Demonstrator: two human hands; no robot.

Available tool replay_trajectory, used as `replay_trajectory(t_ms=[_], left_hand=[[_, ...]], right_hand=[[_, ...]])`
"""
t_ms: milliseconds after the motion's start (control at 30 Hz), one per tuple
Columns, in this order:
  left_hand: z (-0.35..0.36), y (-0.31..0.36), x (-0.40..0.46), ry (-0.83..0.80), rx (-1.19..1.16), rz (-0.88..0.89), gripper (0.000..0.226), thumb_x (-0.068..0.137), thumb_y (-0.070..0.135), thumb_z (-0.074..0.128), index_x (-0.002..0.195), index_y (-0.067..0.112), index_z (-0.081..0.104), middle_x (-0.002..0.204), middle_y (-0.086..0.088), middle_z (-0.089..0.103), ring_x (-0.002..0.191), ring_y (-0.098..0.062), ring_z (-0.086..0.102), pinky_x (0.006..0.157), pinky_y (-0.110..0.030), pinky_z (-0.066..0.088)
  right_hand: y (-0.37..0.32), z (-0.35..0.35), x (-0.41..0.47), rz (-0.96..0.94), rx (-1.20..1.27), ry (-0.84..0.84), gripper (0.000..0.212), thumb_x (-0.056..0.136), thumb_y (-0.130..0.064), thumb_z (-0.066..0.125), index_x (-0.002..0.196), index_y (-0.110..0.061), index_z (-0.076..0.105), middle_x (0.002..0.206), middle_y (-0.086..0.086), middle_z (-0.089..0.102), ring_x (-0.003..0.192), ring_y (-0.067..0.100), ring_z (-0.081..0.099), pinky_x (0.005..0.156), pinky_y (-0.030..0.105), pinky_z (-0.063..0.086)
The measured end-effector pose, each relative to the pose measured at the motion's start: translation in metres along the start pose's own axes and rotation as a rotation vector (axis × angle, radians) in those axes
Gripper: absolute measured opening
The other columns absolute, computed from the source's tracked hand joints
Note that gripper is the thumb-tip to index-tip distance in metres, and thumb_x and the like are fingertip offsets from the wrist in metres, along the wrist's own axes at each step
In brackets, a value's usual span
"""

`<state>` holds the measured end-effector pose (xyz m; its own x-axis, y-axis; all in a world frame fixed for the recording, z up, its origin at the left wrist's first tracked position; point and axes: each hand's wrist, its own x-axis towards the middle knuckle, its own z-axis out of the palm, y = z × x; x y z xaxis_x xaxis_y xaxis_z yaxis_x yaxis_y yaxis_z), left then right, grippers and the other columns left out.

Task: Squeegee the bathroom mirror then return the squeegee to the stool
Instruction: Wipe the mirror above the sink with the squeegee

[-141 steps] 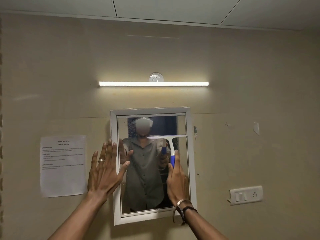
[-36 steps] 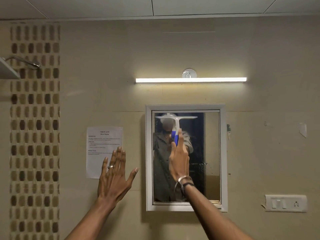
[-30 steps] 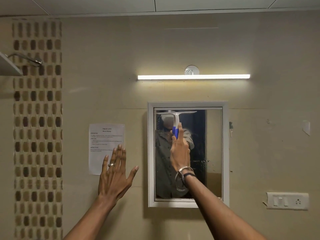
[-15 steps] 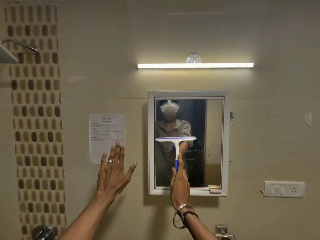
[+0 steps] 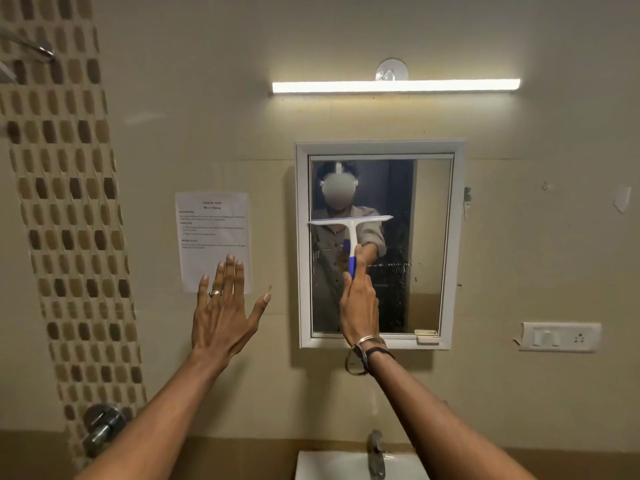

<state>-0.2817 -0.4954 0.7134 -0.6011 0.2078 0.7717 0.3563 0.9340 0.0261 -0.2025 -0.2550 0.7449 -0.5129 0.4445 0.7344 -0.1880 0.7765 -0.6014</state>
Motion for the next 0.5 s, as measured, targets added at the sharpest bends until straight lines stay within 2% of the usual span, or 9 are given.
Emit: replay_trajectory(t_ms=[100,200,367,500], left_hand=[[0.0,0.0,-0.002,-0.002,0.002,0.002,0.091,0.103,0.073,0.014,0.17,0.012,0.004,0.179,-0.008,0.002,0.166,-0.024,0.007,0.135,-0.05,0.004],[0.002,0.0,-0.001,-0.006,-0.001,-0.003,0.09,0.103,0.071,0.017,0.17,0.011,0.004,0.179,-0.008,0.003,0.166,-0.024,0.008,0.135,-0.05,0.004],[0.004,0.002,0.001,-0.019,0.02,0.011,0.091,0.104,0.072,0.016,0.17,0.011,0.003,0.18,-0.008,0.001,0.167,-0.024,0.006,0.135,-0.05,0.003],[0.002,0.012,0.005,0.022,0.01,0.035,0.091,0.104,0.071,0.017,0.171,0.01,0.006,0.18,-0.01,0.005,0.166,-0.026,0.01,0.135,-0.051,0.006]], right_hand=[[0.015,0.005,-0.022,0.007,0.022,-0.015,0.066,0.102,-0.023,0.039,0.15,-0.045,-0.001,0.09,0.013,0.056,0.064,0.019,0.062,0.061,0.045,0.06],[0.028,0.009,-0.044,0.009,0.024,0.0,0.065,0.102,-0.027,0.037,0.151,-0.044,-0.001,0.103,0.016,0.059,0.063,0.019,0.063,0.059,0.044,0.06],[0.042,0.014,-0.076,0.02,0.037,-0.029,0.062,0.1,-0.034,0.028,0.149,-0.049,-0.008,0.09,0.008,0.054,0.06,0.013,0.059,0.056,0.035,0.059],[0.046,0.012,-0.094,0.031,0.059,-0.023,0.059,0.092,-0.052,0.014,0.146,-0.054,-0.009,0.086,0.008,0.056,0.05,0.008,0.05,0.047,0.021,0.049]])
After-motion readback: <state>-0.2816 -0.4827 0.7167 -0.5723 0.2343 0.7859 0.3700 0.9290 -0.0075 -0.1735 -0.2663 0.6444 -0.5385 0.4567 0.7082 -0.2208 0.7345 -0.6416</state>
